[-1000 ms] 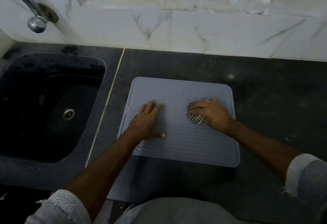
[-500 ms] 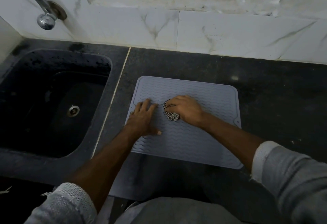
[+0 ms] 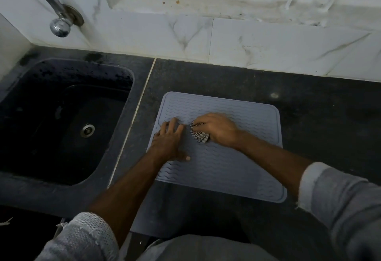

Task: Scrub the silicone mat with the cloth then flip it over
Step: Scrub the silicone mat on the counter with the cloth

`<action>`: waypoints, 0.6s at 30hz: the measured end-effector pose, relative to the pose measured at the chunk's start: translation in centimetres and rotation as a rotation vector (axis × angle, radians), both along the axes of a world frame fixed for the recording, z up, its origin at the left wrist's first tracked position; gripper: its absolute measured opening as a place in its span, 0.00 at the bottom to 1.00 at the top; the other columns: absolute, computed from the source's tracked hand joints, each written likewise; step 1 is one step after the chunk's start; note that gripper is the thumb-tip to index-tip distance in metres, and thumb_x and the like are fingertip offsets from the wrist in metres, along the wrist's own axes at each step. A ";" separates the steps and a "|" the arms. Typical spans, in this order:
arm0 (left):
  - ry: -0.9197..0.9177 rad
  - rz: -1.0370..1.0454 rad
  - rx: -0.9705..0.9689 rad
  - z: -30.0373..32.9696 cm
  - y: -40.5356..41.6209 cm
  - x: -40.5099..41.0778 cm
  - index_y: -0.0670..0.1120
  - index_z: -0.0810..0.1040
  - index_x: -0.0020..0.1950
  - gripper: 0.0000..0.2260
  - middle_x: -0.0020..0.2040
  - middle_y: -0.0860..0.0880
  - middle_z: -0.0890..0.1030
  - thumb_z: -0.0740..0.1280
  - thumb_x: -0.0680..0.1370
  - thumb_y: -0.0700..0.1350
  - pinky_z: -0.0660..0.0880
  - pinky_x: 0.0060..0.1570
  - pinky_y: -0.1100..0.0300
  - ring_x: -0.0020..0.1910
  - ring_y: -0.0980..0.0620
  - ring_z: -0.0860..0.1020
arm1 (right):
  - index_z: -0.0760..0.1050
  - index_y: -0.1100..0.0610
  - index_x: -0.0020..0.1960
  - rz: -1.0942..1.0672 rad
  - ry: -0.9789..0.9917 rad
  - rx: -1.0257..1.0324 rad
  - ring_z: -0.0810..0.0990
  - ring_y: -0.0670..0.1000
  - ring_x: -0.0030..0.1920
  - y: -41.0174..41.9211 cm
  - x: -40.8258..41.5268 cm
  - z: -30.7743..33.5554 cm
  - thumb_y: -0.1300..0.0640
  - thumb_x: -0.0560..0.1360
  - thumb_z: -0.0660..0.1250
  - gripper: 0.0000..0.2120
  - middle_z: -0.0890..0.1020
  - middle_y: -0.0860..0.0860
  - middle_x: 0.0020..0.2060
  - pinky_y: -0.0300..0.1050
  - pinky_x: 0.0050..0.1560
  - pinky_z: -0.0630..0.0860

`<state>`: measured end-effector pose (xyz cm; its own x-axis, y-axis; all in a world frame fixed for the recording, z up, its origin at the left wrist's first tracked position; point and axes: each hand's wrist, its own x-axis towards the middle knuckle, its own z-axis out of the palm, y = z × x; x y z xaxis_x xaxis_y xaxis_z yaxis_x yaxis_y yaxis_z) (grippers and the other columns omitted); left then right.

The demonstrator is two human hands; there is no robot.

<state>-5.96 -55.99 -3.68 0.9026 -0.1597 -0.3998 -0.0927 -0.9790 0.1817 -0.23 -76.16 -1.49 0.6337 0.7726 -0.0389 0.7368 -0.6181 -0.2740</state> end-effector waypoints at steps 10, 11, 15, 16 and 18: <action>-0.020 -0.012 -0.025 -0.5 0.2 0.0 0.51 0.50 0.77 0.52 0.78 0.46 0.41 0.76 0.63 0.62 0.55 0.70 0.35 0.76 0.38 0.43 | 0.78 0.57 0.59 0.045 0.005 -0.044 0.78 0.59 0.58 -6.1 -0.3 1.0 0.63 0.69 0.71 0.18 0.81 0.56 0.58 0.55 0.58 0.73; -0.019 -0.010 -0.028 -0.6 0.2 0.0 0.51 0.50 0.77 0.52 0.78 0.45 0.41 0.76 0.63 0.62 0.55 0.70 0.35 0.76 0.37 0.43 | 0.78 0.57 0.60 0.023 0.012 -0.029 0.77 0.58 0.59 -5.4 0.0 1.1 0.63 0.70 0.70 0.18 0.80 0.56 0.59 0.54 0.60 0.71; -0.019 -0.012 -0.030 -0.7 0.3 0.1 0.51 0.50 0.77 0.52 0.78 0.46 0.42 0.76 0.62 0.63 0.56 0.69 0.34 0.76 0.37 0.43 | 0.73 0.55 0.65 -0.025 -0.005 -0.009 0.71 0.57 0.65 -0.4 1.5 0.9 0.60 0.73 0.68 0.21 0.75 0.55 0.65 0.51 0.66 0.65; -0.016 -0.009 -0.029 -0.7 0.2 0.1 0.51 0.50 0.76 0.52 0.78 0.46 0.42 0.76 0.62 0.63 0.56 0.69 0.34 0.76 0.37 0.43 | 0.72 0.55 0.66 -0.017 0.000 -0.038 0.70 0.56 0.66 0.7 1.7 0.6 0.59 0.74 0.66 0.20 0.74 0.54 0.66 0.52 0.68 0.65; -0.007 -0.003 -0.029 -0.7 0.2 0.1 0.52 0.50 0.76 0.52 0.78 0.46 0.41 0.76 0.62 0.63 0.56 0.69 0.34 0.76 0.37 0.43 | 0.70 0.54 0.68 0.004 0.002 -0.092 0.68 0.55 0.68 1.6 1.7 0.1 0.59 0.76 0.62 0.20 0.72 0.54 0.68 0.52 0.69 0.63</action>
